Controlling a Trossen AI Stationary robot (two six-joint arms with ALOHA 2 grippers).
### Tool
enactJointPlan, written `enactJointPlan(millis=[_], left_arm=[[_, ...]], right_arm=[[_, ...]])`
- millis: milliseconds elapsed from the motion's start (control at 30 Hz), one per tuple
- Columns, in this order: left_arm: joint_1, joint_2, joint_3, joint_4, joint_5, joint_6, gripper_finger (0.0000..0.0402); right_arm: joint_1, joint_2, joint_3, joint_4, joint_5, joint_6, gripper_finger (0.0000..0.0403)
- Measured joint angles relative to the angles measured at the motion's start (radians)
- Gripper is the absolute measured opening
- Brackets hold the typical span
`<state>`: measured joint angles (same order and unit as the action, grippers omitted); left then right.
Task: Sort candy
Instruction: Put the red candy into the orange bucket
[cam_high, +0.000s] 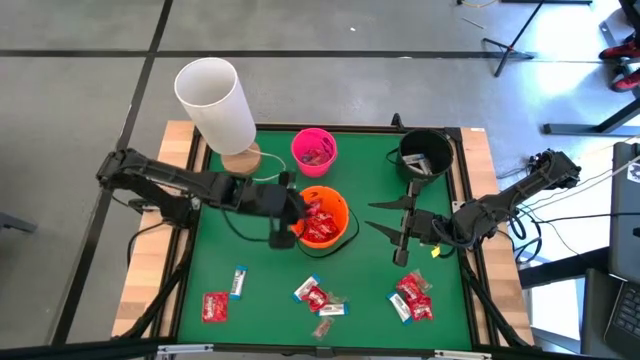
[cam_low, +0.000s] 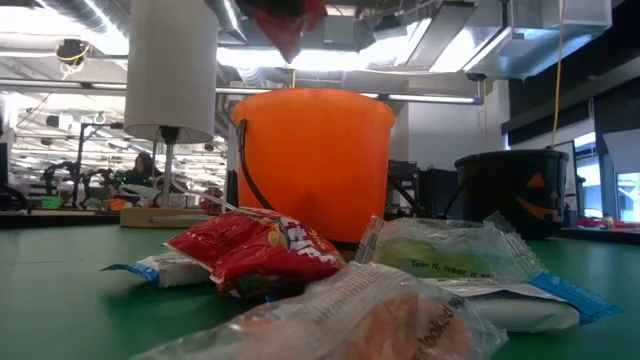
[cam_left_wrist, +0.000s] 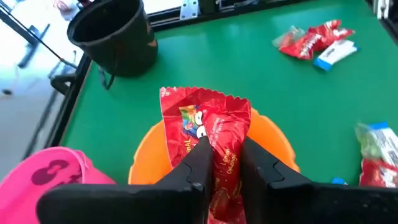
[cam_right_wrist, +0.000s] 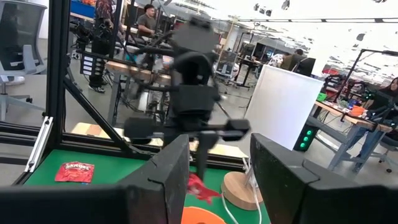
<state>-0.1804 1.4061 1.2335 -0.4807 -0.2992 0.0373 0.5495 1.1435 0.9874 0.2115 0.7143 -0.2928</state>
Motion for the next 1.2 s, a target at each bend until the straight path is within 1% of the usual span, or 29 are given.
enactJointPlan(millis=[133, 233, 333, 367, 433, 533, 633, 700, 800, 900, 967, 1033, 1133, 1200], left_arm=[[0.070, 0.009, 0.000, 0.010, 0.074, 0.008, 0.0040], [0.101, 0.016, 0.000, 0.013, 0.127, 0.012, 0.0040], [0.123, 0.032, 0.000, 0.022, 0.212, -0.008, 0.0042], [0.126, 0.039, 0.000, 0.020, 0.237, -0.013, 0.0045], [0.124, 0.051, 0.000, 0.030, 0.256, -0.016, 0.0061], [0.113, 0.060, 0.000, 0.029, 0.248, -0.016, 0.0103], [0.098, 0.060, 0.001, 0.025, 0.197, -0.002, 0.0151], [0.090, 0.048, 0.029, -0.046, 0.155, 0.000, 0.0177], [0.073, 0.022, 0.141, -0.231, 0.097, -0.017, 0.0204], [0.022, 0.012, 0.257, -0.454, 0.077, -0.115, 0.0211], [-0.046, 0.015, 0.296, -0.573, 0.082, -0.197, 0.0209], [-0.131, 0.015, 0.299, -0.655, 0.087, -0.279, 0.0206], [-0.276, 0.015, 0.261, -0.751, 0.108, -0.433, 0.0203], [-0.377, 0.016, 0.223, -0.769, 0.110, -0.565, 0.0202]], right_arm=[[0.000, 0.000, 0.000, -0.003, 0.000, 0.000, 0.0166], [0.000, 0.000, 0.000, -0.004, 0.000, 0.000, 0.0166], [0.000, 0.000, 0.000, -0.003, 0.000, 0.000, 0.0166], [0.000, 0.000, 0.000, -0.004, 0.000, 0.000, 0.0166], [0.000, 0.000, 0.000, -0.004, 0.000, 0.000, 0.0166], [0.000, 0.000, 0.000, -0.004, 0.000, 0.001, 0.0166], [0.000, 0.000, 0.000, -0.005, 0.000, 0.005, 0.0166], [0.000, 0.000, 0.000, -0.005, 0.000, 0.005, 0.0166], [0.000, 0.000, 0.000, -0.005, 0.000, 0.005, 0.0166], [0.000, 0.000, 0.000, -0.005, 0.000, 0.006, 0.0166], [0.000, 0.000, 0.000, -0.005, 0.000, 0.007, 0.0166], [0.000, 0.000, 0.000, -0.006, 0.000, 0.008, 0.0166], [0.000, 0.000, 0.000, -0.013, 0.000, 0.008, 0.0166], [0.000, 0.000, 0.000, -0.013, 0.000, 0.008, 0.0166]])
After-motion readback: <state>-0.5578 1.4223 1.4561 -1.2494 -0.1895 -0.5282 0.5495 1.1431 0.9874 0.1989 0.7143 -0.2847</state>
